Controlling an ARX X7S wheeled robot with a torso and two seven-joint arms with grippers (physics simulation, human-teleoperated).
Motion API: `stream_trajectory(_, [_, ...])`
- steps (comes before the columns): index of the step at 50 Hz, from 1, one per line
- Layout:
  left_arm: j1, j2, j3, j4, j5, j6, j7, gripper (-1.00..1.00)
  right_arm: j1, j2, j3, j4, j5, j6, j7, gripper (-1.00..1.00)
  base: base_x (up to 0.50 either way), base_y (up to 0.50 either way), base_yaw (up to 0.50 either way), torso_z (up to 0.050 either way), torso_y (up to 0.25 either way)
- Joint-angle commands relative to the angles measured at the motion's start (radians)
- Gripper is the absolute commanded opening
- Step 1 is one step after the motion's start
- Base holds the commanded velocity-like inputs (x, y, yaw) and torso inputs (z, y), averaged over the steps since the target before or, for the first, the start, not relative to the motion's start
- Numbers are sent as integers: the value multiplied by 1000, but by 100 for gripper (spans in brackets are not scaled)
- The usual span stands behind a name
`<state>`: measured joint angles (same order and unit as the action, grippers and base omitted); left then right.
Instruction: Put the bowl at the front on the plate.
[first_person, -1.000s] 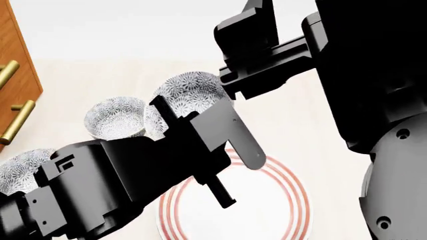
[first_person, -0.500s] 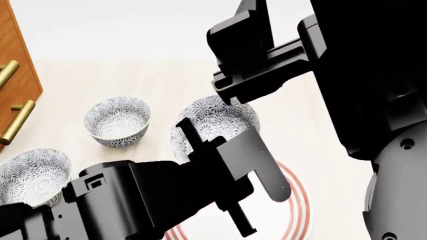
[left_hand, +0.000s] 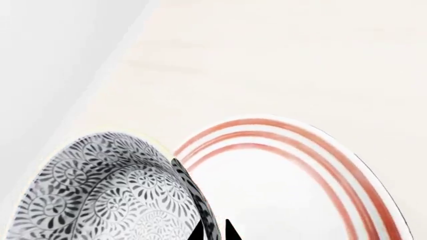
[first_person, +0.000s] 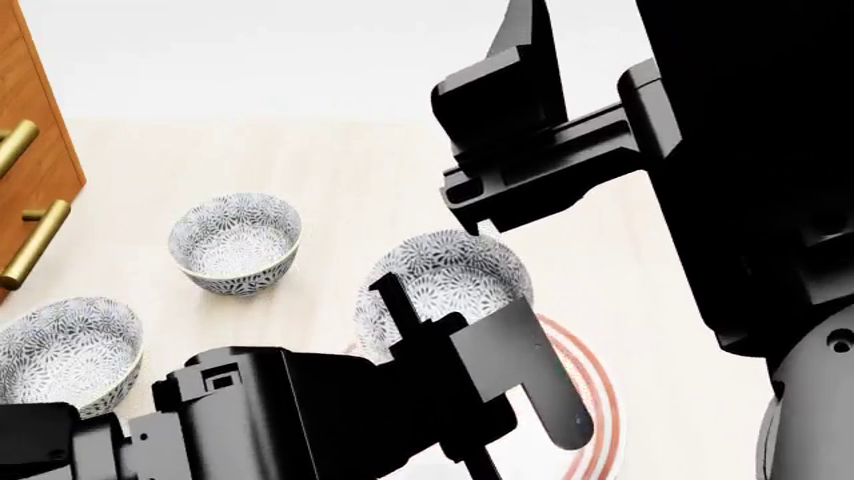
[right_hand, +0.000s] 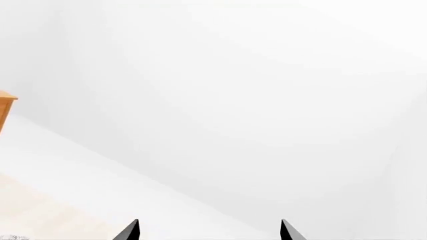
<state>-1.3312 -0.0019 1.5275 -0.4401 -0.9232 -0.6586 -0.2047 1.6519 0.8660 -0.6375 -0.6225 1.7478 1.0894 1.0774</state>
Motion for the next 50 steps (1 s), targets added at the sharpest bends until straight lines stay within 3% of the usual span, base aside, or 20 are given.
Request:
stream_trajectory(1, [18, 2, 21, -11, 12, 14, -10, -100, -10, 14, 2, -15, 9, -8, 9, 100, 0, 0, 0, 0, 0])
stream_trajectory(50, [99, 2, 19, -14, 54, 34, -15, -100, -37, 28, 1, -31, -8, -34, -6, 100, 0, 0, 0, 0, 0])
